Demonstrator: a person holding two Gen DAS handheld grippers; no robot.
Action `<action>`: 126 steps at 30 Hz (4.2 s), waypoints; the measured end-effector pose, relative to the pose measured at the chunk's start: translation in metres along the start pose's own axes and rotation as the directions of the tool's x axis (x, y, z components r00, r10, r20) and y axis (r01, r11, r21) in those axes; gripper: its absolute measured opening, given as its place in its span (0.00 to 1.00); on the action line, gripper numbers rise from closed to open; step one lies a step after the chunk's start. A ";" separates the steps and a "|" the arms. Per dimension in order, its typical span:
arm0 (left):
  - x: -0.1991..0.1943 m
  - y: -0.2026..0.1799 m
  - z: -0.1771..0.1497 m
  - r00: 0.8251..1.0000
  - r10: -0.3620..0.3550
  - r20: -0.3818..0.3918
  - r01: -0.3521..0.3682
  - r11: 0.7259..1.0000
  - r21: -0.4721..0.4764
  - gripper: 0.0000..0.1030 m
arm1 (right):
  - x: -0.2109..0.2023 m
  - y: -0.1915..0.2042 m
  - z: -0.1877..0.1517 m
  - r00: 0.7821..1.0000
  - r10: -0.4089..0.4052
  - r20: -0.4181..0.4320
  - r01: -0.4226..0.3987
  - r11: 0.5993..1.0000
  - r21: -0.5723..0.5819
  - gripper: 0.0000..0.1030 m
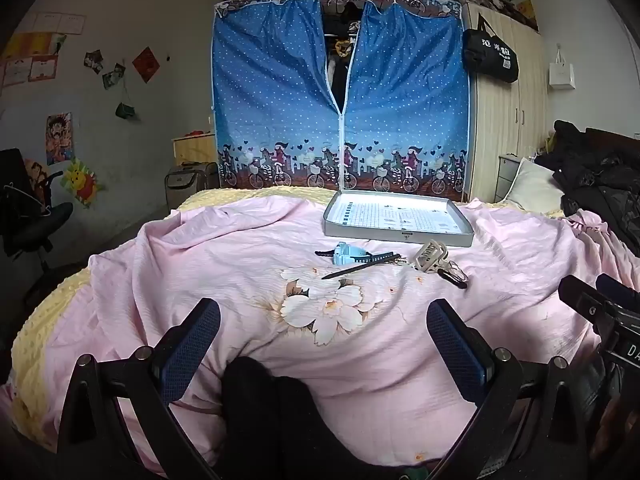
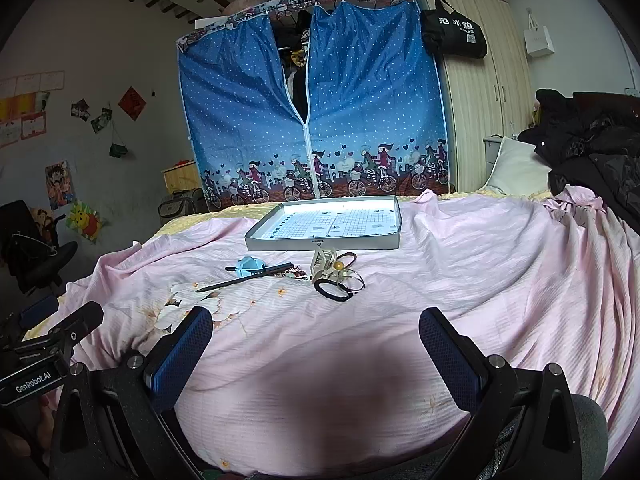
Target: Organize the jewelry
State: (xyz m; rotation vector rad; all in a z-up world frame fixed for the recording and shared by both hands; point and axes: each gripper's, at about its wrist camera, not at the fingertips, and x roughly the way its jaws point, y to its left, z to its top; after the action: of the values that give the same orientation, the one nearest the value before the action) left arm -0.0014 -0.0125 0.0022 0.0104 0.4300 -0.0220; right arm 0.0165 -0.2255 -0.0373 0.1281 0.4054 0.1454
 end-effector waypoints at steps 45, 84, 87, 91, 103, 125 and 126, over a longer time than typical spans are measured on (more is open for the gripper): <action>0.002 -0.003 -0.006 1.000 -0.014 0.002 0.014 1.000 0.025 0.98 | 0.000 -0.003 0.003 1.000 0.004 -0.006 -0.004 1.000 0.011 1.00; 0.007 -0.005 -0.009 1.000 -0.017 -0.014 0.018 0.999 0.038 0.98 | 0.000 -0.009 0.003 1.000 0.004 -0.016 -0.003 0.999 0.040 1.00; 0.012 -0.002 -0.009 0.999 -0.020 -0.034 0.021 0.999 0.026 0.98 | 0.008 -0.008 0.004 0.998 -0.005 -0.068 0.009 0.999 0.052 1.00; 0.027 0.008 -0.009 0.992 -0.045 -0.113 0.041 0.998 -0.045 0.98 | 0.028 -0.015 0.004 0.978 -0.022 -0.207 0.038 0.997 0.074 1.00; 0.078 0.040 0.016 0.974 -0.113 -0.194 0.087 0.987 -0.138 0.98 | 0.102 -0.041 0.025 0.926 -0.078 -0.368 0.060 0.996 -0.060 1.00; 0.229 0.000 0.064 0.864 -0.302 -0.404 0.375 0.920 0.114 0.79 | 0.233 -0.088 0.049 0.884 0.147 -0.443 -0.141 0.989 0.046 0.74; 0.237 -0.004 0.063 0.851 -0.308 -0.425 0.391 0.912 0.122 0.74 | 0.237 -0.090 0.047 0.880 0.152 -0.449 -0.145 0.988 0.050 0.73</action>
State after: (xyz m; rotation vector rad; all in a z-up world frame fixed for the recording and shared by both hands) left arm 0.2405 -0.0221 -0.0396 0.1414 0.8347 -0.4357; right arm 0.2611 -0.2787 -0.0988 0.1401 0.8653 0.3277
